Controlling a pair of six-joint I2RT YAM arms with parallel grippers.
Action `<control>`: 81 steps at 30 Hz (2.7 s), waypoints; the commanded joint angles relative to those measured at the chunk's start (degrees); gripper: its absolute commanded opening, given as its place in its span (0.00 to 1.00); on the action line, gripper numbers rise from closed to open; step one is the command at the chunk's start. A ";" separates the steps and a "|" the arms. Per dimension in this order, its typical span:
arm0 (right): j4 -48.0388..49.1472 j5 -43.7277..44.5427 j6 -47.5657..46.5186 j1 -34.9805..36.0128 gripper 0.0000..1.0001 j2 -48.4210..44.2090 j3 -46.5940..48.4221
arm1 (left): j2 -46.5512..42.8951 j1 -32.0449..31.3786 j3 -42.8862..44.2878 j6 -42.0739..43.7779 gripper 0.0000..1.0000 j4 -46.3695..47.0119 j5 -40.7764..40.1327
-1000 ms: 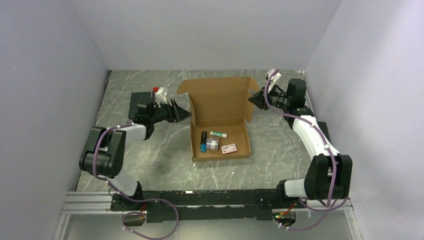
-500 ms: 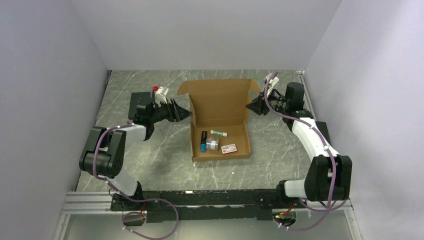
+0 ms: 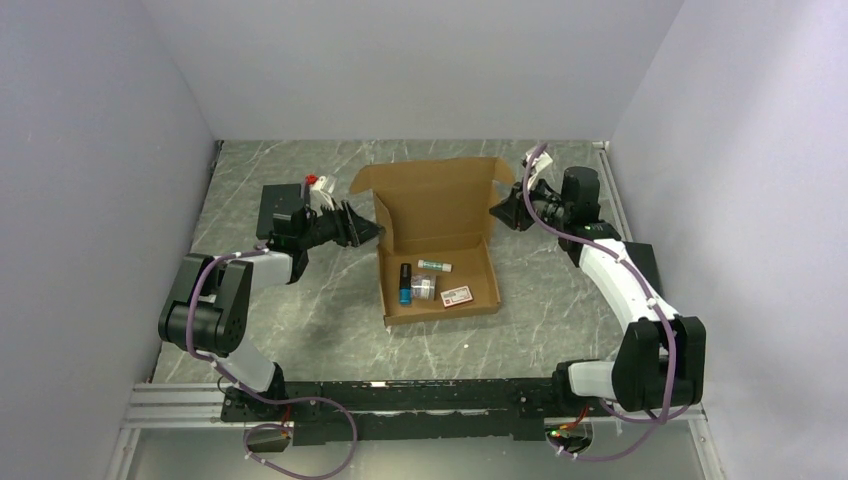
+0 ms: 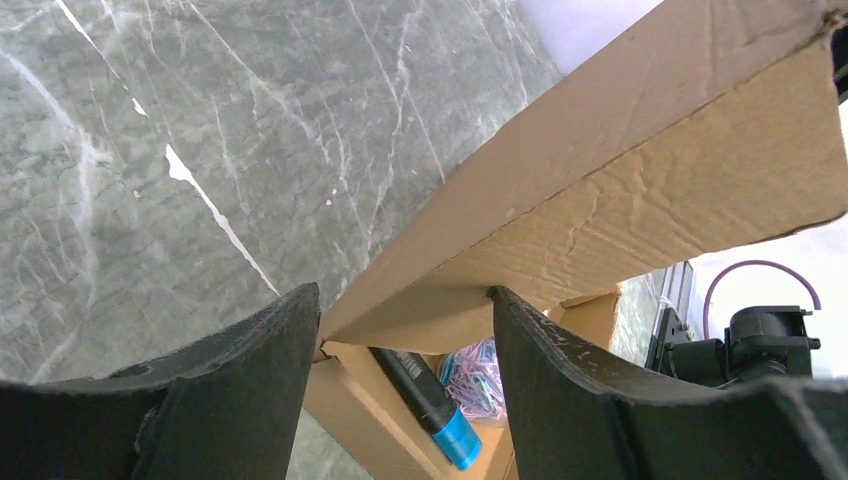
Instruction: Fold the paper box
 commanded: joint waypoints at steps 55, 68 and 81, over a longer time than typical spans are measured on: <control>24.83 26.70 12.01 6.94 0.00 17.28 11.44 | 12.46 1.01 27.09 7.44 0.74 -10.12 3.95; 25.02 27.99 12.26 9.20 0.00 8.80 0.14 | 6.11 0.93 19.49 5.51 0.75 -12.19 0.56; 22.92 33.36 11.27 11.68 0.02 4.65 -4.24 | -3.98 0.40 14.80 4.52 0.68 -22.93 -7.10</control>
